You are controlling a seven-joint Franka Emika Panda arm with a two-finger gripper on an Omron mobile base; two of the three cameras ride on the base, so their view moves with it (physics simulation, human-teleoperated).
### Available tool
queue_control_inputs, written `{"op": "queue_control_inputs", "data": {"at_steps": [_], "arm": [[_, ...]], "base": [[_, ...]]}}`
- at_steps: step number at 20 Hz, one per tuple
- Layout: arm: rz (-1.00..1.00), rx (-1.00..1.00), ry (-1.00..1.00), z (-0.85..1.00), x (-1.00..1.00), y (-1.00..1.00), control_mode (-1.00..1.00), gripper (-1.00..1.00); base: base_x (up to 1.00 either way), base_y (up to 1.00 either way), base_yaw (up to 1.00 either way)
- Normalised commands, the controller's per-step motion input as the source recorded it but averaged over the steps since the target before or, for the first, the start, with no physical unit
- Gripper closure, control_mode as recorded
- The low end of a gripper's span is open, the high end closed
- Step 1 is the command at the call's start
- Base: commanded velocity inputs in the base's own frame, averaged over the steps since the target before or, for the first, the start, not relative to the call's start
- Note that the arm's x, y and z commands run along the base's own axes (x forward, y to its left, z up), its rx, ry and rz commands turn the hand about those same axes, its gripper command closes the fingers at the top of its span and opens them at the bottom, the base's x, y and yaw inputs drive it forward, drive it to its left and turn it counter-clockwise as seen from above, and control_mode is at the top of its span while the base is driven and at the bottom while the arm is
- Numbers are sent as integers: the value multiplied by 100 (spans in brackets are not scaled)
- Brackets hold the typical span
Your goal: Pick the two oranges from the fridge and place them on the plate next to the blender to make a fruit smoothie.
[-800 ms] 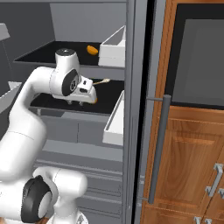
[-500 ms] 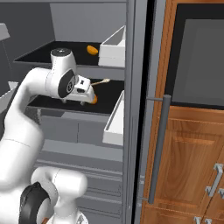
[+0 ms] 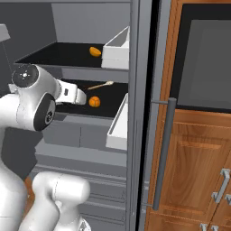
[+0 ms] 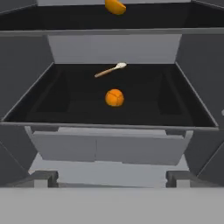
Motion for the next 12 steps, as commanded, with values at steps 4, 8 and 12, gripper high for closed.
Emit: {"op": "queue_control_inputs", "data": {"at_steps": [4, 8, 12], "arm": [[0, 0, -27, 100, -18, 0, -100, -100], [0, 0, -9, 100, 2, 0, -100, -100], [0, 0, 4, 83, 25, 0, -100, -100]], "base": [[0, 0, 0], [0, 0, 0], [0, 0, 0]]}}
